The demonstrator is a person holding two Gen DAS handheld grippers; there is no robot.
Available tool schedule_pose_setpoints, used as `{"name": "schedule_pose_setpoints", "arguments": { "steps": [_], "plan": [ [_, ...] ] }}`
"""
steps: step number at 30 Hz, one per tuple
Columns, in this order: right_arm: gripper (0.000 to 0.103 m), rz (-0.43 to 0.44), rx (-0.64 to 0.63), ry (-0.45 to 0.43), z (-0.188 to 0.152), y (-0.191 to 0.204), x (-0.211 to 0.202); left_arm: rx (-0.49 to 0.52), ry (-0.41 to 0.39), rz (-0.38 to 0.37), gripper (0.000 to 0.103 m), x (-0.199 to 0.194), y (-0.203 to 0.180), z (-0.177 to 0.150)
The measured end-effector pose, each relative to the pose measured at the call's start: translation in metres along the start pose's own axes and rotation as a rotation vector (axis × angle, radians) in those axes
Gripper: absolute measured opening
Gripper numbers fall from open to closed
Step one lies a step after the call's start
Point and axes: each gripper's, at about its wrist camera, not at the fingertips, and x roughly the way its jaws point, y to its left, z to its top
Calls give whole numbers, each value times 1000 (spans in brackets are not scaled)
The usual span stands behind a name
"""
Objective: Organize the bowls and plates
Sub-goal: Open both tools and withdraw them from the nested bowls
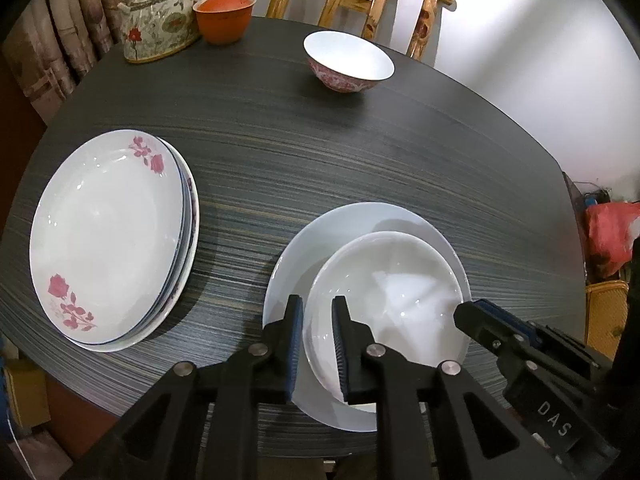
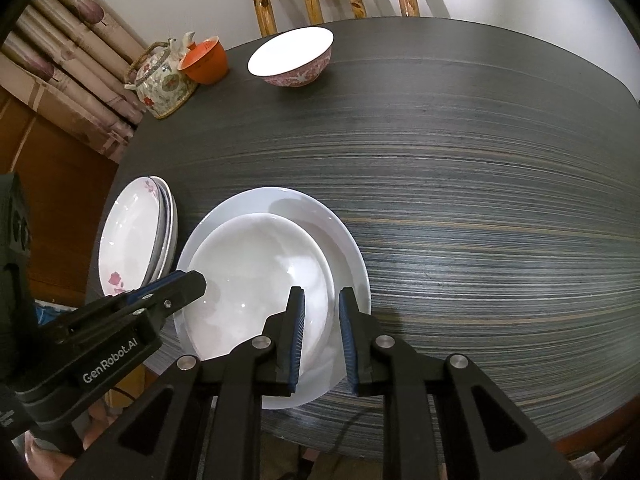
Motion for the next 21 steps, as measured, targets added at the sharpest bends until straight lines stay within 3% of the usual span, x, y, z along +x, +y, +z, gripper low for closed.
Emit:
{"name": "schedule_pose_setpoints", "arguments": {
  "steps": [13,21],
  "plan": [
    [18,-5,3,-19,7,-5,-11,13,-41,-12,15,-9,0,11],
    [20,-26,-8,-10,26,-13,-4,-26,-41,-18,15,-4,17,37]
  ]
}}
